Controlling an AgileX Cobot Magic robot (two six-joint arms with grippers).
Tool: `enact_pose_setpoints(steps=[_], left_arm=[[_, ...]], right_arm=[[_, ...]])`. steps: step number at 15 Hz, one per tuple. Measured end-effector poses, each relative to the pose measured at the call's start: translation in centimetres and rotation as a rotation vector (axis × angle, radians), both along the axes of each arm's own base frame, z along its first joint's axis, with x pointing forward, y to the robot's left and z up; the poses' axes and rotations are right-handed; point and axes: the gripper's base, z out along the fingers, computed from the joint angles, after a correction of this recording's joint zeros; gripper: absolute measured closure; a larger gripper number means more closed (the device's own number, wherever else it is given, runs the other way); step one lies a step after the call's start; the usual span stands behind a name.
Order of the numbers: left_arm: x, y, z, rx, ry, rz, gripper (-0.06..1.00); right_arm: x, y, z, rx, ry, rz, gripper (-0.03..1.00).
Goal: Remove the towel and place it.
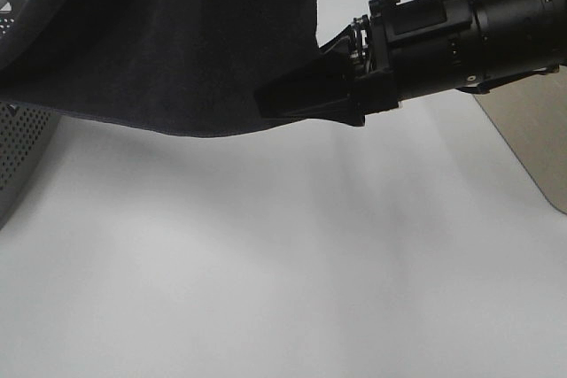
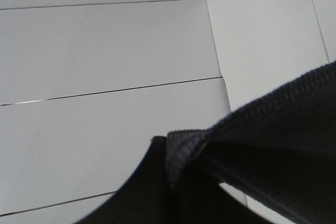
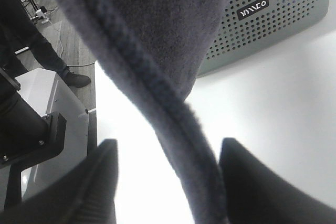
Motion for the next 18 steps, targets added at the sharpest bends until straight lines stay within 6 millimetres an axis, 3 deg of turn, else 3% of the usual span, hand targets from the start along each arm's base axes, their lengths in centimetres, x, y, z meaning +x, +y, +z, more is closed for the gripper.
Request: enact_pose_setpoints(steps=[3,4,9,12,14,17,18], left_arm=[[0.0,0.0,0.0,-0.026,0.016,0.006,0.94],[0.0,0.0,0.0,-0.04,0.024,0.01,0.94],[0.0,0.0,0.0,-0.133,0.08,0.032,0.94],[0.0,0.0,0.0,-0.217,0.131,0.053,0.94],[0.0,0.0,0.0,-0.271,0.159,0.069,0.94],[0.5,0.5,0.2,-0.367,0.187,0.114,0.94],[0.8,0.7,0.3,-0.387,0.19,0.126,0.94]], right_arm=[[0.2,0.1,0.3,0.035,0.013,-0.025,0.87],[0.3,0.1,0.4,0.05,0.018,-0.037,0.95],[0.6,0.3,0.9,0.116,0.102,-0.103,0.95],[1.1,0.4,2.1,0.056,0.201,-0.112,0.95],[1.9,0.2,4.0,-0.06,0.248,-0.137,0.95],[3.3,-0.7,9.4,-0.262,0.241,-0.259,0.95],[3.5,-1.0,10.1,-0.303,0.239,-0.289,0.95]])
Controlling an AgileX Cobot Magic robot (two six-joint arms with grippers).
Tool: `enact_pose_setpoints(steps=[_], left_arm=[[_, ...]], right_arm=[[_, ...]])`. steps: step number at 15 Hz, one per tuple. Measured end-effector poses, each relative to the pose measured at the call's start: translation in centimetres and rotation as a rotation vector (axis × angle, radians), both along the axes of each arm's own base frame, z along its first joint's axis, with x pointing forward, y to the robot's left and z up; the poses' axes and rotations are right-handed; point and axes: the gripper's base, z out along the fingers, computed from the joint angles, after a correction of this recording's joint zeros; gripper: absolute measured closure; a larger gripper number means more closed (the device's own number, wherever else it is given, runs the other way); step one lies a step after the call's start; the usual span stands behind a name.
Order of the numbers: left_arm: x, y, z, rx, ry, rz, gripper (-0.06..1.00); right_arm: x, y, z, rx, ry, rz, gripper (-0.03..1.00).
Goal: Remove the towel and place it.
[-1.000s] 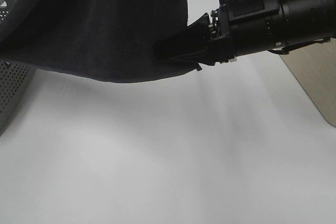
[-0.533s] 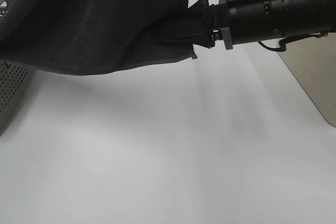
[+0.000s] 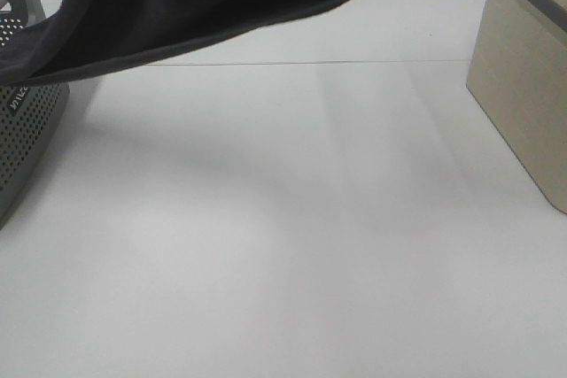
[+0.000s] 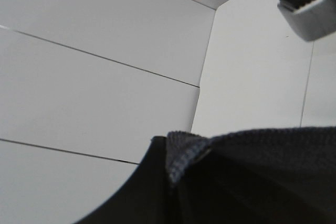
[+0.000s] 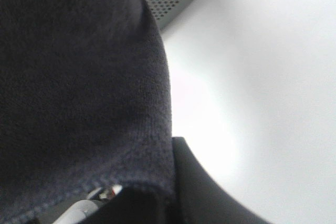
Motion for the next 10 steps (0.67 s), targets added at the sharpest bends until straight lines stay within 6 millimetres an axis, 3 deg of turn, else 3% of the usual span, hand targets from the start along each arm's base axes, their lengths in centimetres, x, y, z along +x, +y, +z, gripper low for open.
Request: enact_pose_setpoints(steps=[1,2,5,10], left_arm=[[0.5,0.4,0.1,-0.043,0.009,0.022,0.94],[1.6,1.3,0.6,-0.167,0.016,0.05,0.94],[3.0,2.4,1.7,-0.385,-0.007,0.027,0.94],[5.1,4.9,2.8,-0.607,-0.034,0.022,0.94]], right_arm=[[0.2,-0.6,1.9,-0.066,-0.021,-0.041,0.95],[0.5,-1.9,6.3,-0.176,-0.112,-0.143,0.95],[0.9,-3.5,11.6,-0.281,-0.265,-0.275,0.95],[3.6,-4.4,15.2,-0.356,-0.451,-0.423,0.95]])
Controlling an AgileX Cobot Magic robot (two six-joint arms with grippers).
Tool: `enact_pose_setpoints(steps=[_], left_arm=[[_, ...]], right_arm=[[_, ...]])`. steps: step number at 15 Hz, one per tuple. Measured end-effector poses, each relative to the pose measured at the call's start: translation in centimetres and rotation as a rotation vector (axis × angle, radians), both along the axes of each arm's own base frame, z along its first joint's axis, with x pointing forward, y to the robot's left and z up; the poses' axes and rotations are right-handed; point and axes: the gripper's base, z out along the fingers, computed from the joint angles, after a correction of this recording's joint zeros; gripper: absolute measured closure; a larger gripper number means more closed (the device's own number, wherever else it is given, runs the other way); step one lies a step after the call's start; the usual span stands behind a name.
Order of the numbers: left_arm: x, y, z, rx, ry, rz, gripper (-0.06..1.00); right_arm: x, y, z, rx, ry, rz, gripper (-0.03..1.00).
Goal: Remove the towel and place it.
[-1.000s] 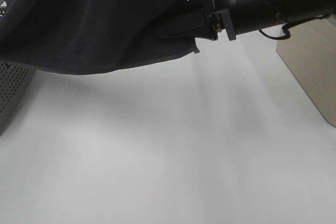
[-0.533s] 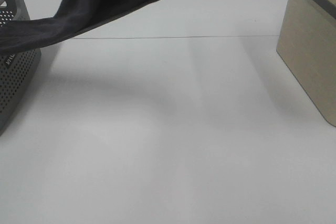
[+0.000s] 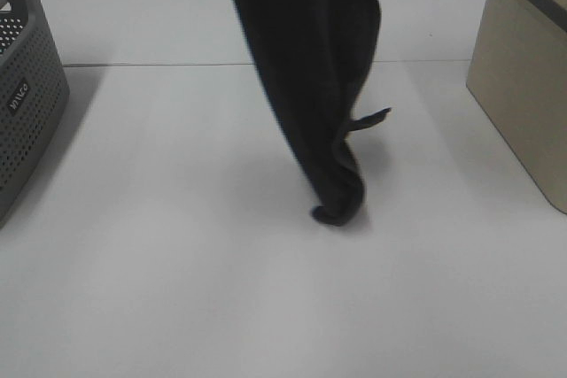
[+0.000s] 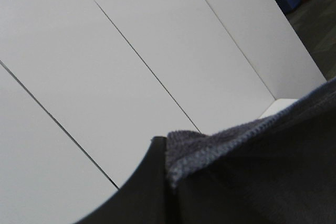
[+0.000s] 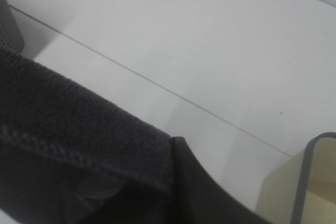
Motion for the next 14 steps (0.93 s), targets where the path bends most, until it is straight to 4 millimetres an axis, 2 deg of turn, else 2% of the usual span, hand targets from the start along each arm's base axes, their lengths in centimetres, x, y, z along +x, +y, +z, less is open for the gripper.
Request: enact_pose_setpoints(steps=[4,10,11,14], left_arm=[[2.5,0.1,-0.9,-0.043,-0.028,-0.026,0.94],[6.2,-1.5,-1.2,-0.062,-0.087,-0.061,0.94],[7.8,-1.2,-1.2,-0.068,-0.106,-0.047,0.94],[9.7,-0.9,-1.1,-0.085,-0.155,-0.051,0.94]], right_arm=[[1.0,-0.5,1.6,-0.035,-0.139,-0.057,0.95],[2.9,-1.1,3.4,-0.1,-0.437,-0.128,0.95],[3.9,-0.7,3.5,-0.082,-0.509,-0.118,0.95],[5.5,0.0,2.9,-0.049,-0.571,-0.111,0.95]])
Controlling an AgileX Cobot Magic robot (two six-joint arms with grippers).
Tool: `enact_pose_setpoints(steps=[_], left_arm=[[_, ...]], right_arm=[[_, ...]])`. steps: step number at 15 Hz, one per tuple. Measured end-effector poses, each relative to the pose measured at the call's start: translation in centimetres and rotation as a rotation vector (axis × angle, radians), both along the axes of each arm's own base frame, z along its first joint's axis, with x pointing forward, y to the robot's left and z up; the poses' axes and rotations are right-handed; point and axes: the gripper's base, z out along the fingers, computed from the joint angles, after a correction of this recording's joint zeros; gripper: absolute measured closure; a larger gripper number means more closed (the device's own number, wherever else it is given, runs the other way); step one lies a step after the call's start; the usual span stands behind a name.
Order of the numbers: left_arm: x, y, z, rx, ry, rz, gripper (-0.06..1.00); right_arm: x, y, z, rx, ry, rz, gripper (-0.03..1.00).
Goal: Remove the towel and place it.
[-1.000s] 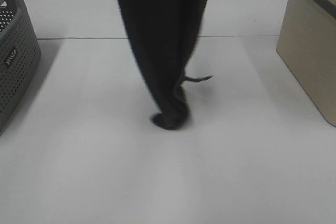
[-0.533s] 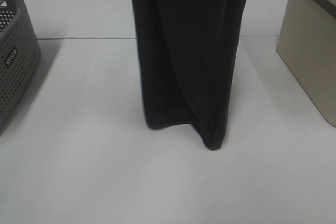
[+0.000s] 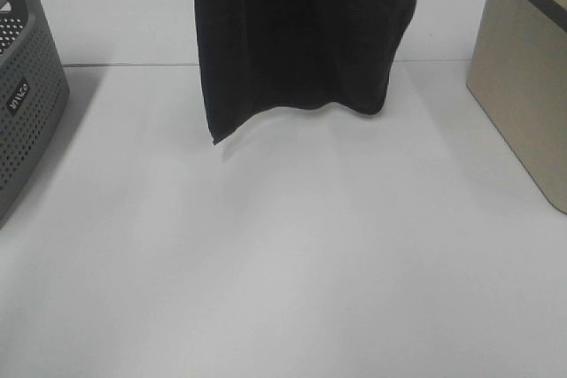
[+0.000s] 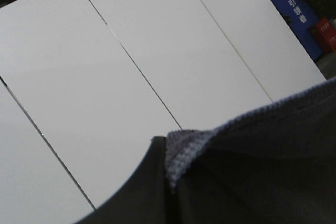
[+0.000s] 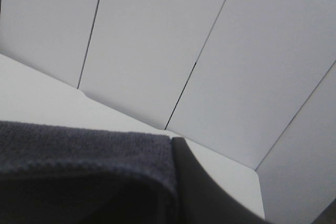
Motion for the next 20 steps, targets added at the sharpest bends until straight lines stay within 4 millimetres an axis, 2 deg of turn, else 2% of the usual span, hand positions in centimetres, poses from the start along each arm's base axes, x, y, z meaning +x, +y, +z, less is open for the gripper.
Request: enact_pose_setpoints(steps=[3,5,10,15,20], left_arm=[[2.9,0.5,-0.5,-0.05,-0.022,0.004,0.94],[4.6,0.7,-1.1,-0.079,-0.016,0.01,0.94],[9.1,1.0,-3.5,-0.102,-0.061,0.008,0.94],[11.4,1.6,-4.0,-0.155,-0.111,0.012,0.94],[12.0,2.0,-3.9,-0.151,-0.154,0.021,0.94]], right_arm=[[2.3,1.1,-0.9,0.016,-0.1,0.031,0.95],[3.2,1.5,-1.3,0.021,-0.149,0.046,0.95],[6.7,2.4,-3.8,0.012,-0.254,0.071,0.95],[7.6,2.0,-4.2,0.015,-0.301,0.07,0.95],[8.4,2.4,-5.1,0.018,-0.318,0.081,0.95]])
